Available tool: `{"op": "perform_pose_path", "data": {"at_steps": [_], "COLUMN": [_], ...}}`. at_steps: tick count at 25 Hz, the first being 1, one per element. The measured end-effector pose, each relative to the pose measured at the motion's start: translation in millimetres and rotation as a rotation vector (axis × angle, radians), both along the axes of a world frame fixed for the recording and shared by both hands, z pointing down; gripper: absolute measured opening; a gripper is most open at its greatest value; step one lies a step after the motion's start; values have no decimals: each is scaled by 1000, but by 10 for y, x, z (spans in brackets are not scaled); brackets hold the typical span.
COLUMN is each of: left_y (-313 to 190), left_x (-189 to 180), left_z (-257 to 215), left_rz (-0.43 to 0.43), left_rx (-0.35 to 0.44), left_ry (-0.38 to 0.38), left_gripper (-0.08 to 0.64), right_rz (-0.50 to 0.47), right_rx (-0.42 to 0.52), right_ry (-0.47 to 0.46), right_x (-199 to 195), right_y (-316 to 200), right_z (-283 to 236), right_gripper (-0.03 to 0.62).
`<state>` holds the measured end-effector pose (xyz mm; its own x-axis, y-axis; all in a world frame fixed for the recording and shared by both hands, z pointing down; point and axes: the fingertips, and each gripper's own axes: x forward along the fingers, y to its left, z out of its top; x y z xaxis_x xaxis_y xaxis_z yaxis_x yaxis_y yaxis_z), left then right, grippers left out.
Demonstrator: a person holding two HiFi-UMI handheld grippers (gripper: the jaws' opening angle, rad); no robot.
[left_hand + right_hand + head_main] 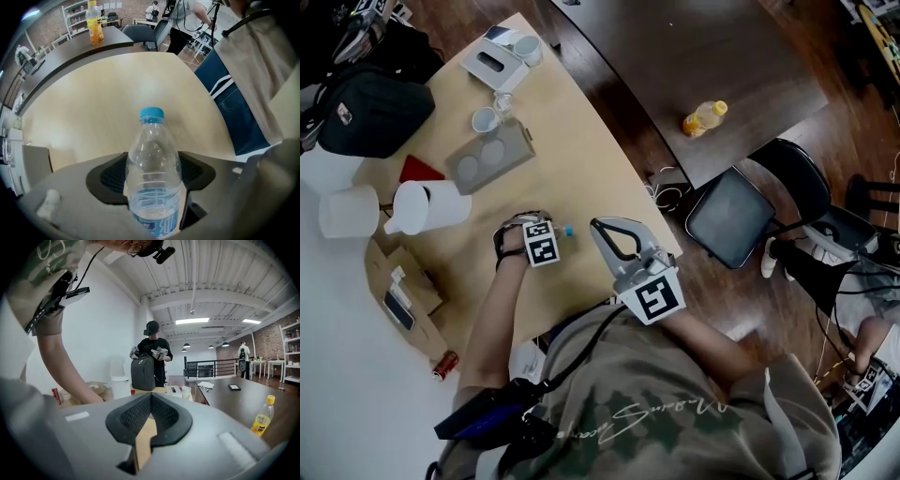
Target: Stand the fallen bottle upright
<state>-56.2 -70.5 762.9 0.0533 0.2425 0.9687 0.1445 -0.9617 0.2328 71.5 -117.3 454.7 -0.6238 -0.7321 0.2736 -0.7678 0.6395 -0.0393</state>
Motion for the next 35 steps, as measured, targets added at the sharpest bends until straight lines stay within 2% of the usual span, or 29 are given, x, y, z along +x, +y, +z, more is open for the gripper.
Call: {"op": "perform_pose_path", "data": {"at_steps": [4, 8, 11, 14, 18, 23, 25, 27, 30, 32, 35], "left_y": [-41, -141, -305, -513, -695, -866, -910, -934, -979, -993, -952], "left_x": [-45, -61, -17, -35, -151, -287, -334, -358, -408, -443, -475], "left_z": [-52, -298, -696, -1147, -1654, -2040, -2093, -2118, -2132, -2070, -1952], "left_rz": [-88, -178, -309, -435, -527, -712, -737, -773, -873, -894, -873], "left_rx": [26, 100, 174, 286, 445, 521, 566, 573, 516, 492, 476], "left_ry": [89, 201, 360, 518, 704, 1021, 1120, 1224, 1366, 1412, 1418], "left_gripper": [325, 324, 325, 325, 325, 324, 324, 324, 324, 324, 325], "right_rz": [1, 7, 5, -36, -64, -69, -69, -64, -52, -60, -82], "right_rx": [25, 38, 40, 44, 67, 90, 96, 99, 86, 73, 54], "right_ry": [-4, 9, 11, 25, 21, 62, 95, 144, 211, 248, 280], "right_x": [9, 55, 8, -128, -321, -463, -499, -514, -553, -613, -721], "right_y": [-48, -28, 2, 45, 110, 201, 255, 319, 417, 497, 631], "right_z": [-85, -144, -166, -197, -330, -438, -449, -444, -403, -371, -364], "right_gripper": [2, 2, 1, 2, 2, 2, 1, 2, 2, 2, 2]}}
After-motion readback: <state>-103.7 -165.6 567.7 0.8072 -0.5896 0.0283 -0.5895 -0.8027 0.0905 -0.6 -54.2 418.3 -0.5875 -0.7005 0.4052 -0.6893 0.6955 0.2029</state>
